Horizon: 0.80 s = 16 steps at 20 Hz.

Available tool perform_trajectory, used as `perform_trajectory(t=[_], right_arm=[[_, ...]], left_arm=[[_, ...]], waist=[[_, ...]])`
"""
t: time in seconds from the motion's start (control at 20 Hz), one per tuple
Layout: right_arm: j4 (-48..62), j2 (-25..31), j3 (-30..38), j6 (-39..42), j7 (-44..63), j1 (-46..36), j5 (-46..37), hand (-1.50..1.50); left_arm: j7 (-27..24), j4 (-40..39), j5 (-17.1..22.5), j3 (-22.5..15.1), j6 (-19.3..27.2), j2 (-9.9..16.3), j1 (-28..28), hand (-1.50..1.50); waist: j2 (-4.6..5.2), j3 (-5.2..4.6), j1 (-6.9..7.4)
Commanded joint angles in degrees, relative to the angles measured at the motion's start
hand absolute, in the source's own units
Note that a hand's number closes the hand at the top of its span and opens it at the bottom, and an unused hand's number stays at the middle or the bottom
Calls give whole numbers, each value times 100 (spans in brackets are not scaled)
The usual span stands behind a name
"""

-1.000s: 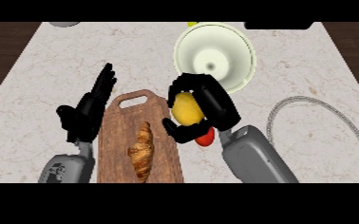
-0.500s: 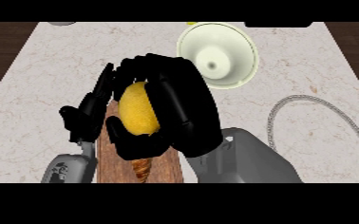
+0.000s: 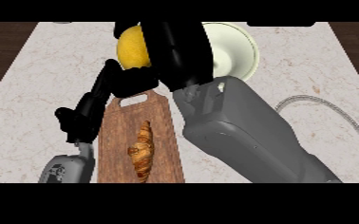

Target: Pick the lemon from the placemat and place it in the bowl

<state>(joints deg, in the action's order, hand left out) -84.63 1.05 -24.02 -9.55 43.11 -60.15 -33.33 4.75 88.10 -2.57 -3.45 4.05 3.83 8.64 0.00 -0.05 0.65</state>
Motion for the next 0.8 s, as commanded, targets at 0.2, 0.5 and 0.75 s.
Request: perform_trajectory(t=[0.2,0.5,0.75], right_arm=[[1517,778,214,313,-920,-149,-583,150],[2713,655,588,-391,-1719,-7,-927,150],[4100,674,1003,-692,-2522,-327,-975,150]], left_arm=[[20,34,110,149,-110,103,115,0],[-137,-13,168,234,-240,185,-19,0],[-150,-126,-48,11,-58,-61,-49,0]], waist=[[32,2,14],[28,3,30],[50,3,77]])
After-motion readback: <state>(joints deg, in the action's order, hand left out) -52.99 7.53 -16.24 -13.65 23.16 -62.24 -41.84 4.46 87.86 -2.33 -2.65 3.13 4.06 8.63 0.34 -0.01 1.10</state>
